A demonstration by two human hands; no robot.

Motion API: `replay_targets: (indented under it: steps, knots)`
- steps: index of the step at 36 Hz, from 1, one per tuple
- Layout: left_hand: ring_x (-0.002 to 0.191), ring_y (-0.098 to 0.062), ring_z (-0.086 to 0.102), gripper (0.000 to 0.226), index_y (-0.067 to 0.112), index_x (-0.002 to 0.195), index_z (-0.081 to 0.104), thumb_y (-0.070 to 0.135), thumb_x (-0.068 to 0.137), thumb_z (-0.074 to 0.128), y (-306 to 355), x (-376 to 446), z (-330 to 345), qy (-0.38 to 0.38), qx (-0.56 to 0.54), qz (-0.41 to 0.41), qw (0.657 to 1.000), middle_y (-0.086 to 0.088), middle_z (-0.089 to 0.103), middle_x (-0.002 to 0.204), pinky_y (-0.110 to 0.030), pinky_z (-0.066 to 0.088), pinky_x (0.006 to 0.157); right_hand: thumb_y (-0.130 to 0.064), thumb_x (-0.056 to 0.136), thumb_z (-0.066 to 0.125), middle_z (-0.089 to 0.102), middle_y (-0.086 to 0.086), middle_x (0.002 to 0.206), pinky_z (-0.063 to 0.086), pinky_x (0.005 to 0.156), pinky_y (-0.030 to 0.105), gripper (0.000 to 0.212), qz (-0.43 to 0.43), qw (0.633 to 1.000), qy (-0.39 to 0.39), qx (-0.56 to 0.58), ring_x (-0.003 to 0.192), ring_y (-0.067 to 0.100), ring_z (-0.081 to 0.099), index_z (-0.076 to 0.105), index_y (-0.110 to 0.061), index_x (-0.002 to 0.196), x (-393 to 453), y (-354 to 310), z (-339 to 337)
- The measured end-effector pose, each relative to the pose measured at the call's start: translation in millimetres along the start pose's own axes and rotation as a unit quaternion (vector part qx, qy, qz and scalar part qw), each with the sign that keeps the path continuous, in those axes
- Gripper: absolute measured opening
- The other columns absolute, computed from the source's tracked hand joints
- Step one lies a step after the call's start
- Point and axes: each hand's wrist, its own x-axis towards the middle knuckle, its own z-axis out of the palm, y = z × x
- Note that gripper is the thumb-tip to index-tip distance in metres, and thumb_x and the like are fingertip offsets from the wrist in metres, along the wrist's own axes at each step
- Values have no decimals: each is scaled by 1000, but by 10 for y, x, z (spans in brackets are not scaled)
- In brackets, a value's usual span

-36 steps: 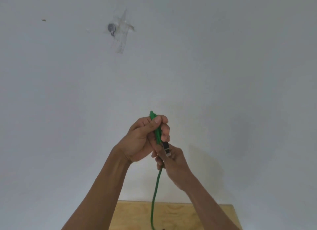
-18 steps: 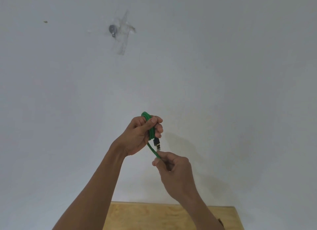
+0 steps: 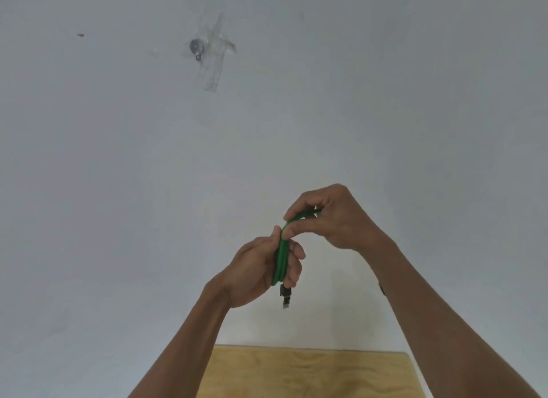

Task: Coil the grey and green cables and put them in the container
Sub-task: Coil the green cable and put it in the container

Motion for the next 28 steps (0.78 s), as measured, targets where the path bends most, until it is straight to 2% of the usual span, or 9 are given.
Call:
replay_targets:
  steps: [6,13,16,18,20,22,23,25,28]
  knots:
    - [60,-24,52,60,2,98,63,50,103,27,22,-34,106,-27,-59,31,997,-14,59,69,-38,45,71,-1,72,82,74,3,75,54,75,24,14,31,988,11,149,75,15,69,76,-2,85,91,244,43]
    - [56,-19,52,45,2,96,64,36,105,35,71,-63,143,-69,-53,37,996,-12,61,69,-35,48,67,-31,82,76,72,13,82,45,78,49,20,93,956,56,273,82,33,57,79,-12,90,-144,488,392]
    - [55,-19,53,42,3,92,64,33,104,38,107,-18,173,-55,-64,70,994,-11,62,67,-35,48,64,-32,84,66,67,8,63,45,63,37,15,116,947,57,295,63,25,57,78,-22,80,-300,469,563]
    - [57,-22,54,40,5,91,64,36,102,41,130,49,175,-21,-59,89,994,-11,60,63,-37,44,63,-17,77,55,58,-7,48,37,55,29,29,167,935,86,301,51,16,49,71,-27,55,-387,498,718]
    - [59,-25,55,40,6,91,62,41,100,45,151,120,159,12,-40,89,995,-12,57,62,-37,42,61,-4,80,50,54,-10,49,32,51,25,42,206,926,117,293,51,11,43,62,-26,47,-496,536,882]
    - [59,-23,53,40,5,93,59,41,101,45,160,180,146,34,-41,94,994,-12,53,63,-37,46,63,-1,95,52,56,-4,58,30,47,23,48,215,926,146,275,52,11,40,64,-27,56,-614,567,1029]
    - [57,-22,51,40,4,93,58,40,101,44,162,206,132,46,-50,100,993,-11,52,63,-35,48,64,-9,99,54,57,-3,60,29,46,22,44,222,923,164,269,51,10,39,67,-27,61,-666,584,1085]
    - [56,-20,49,39,3,92,57,38,100,43,168,261,100,72,-57,114,989,-11,50,65,-33,49,65,-25,100,56,55,-6,60,30,45,21,30,220,927,189,239,49,8,38,74,-25,76,-749,608,1179]
    - [59,-20,48,40,3,92,58,38,101,40,141,333,19,96,0,129,987,-12,49,67,-35,49,69,-26,100,54,60,-8,64,37,52,21,22,201,947,190,166,53,6,45,75,-24,94,-809,581,1267]
